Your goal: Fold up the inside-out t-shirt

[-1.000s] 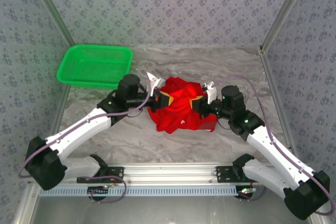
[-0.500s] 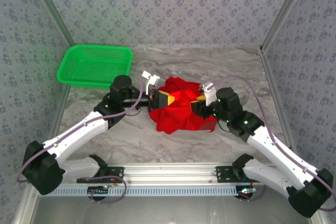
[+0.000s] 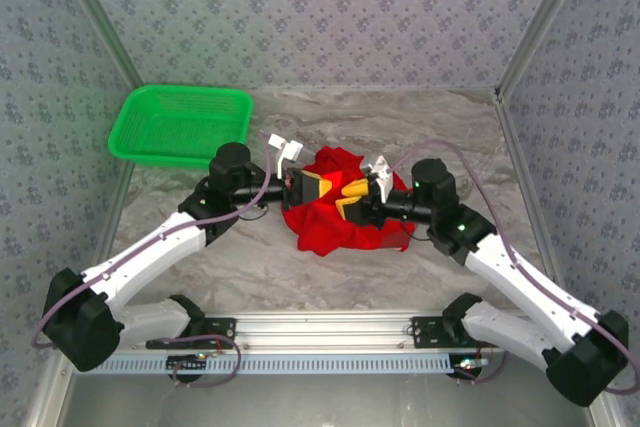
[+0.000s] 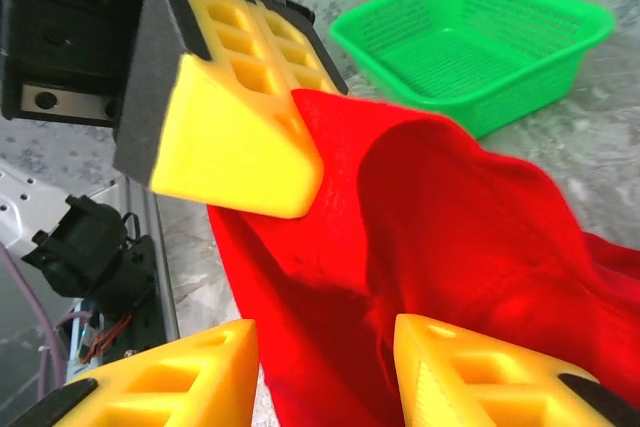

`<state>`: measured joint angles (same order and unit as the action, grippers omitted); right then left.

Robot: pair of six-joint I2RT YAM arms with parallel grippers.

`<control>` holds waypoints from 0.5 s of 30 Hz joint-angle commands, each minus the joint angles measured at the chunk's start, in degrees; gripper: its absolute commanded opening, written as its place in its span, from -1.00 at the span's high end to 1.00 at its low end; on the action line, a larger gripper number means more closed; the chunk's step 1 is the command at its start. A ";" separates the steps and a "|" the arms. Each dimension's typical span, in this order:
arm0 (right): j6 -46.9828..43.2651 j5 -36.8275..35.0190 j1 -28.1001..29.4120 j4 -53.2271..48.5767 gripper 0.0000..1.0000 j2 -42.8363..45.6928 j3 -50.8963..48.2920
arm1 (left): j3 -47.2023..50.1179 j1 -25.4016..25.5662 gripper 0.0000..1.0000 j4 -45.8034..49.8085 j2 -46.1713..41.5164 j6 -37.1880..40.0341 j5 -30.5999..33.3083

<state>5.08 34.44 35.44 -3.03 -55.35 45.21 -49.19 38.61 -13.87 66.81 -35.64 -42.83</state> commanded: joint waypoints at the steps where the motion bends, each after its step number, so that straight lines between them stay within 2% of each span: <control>1: 1.49 7.59 -1.77 6.23 0.16 -1.72 2.84 | -0.53 -0.20 1.00 -0.19 -1.19 0.61 -0.46; 6: 2.03 9.97 -3.29 8.96 0.22 -2.13 1.89 | -0.44 -0.25 1.00 0.03 -1.64 0.92 -0.24; 9: 2.59 11.52 -3.72 10.10 0.39 -2.18 1.83 | -0.39 -0.20 1.00 0.13 -1.51 1.05 -0.26; 15: 3.04 13.35 -3.91 10.41 0.89 -2.36 1.70 | -0.40 -0.20 1.00 0.29 -1.51 1.10 0.20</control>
<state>7.57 45.08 31.83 5.65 -57.95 45.50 -49.19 38.61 -13.43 66.74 -35.44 -42.78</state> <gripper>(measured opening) 0.088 0.042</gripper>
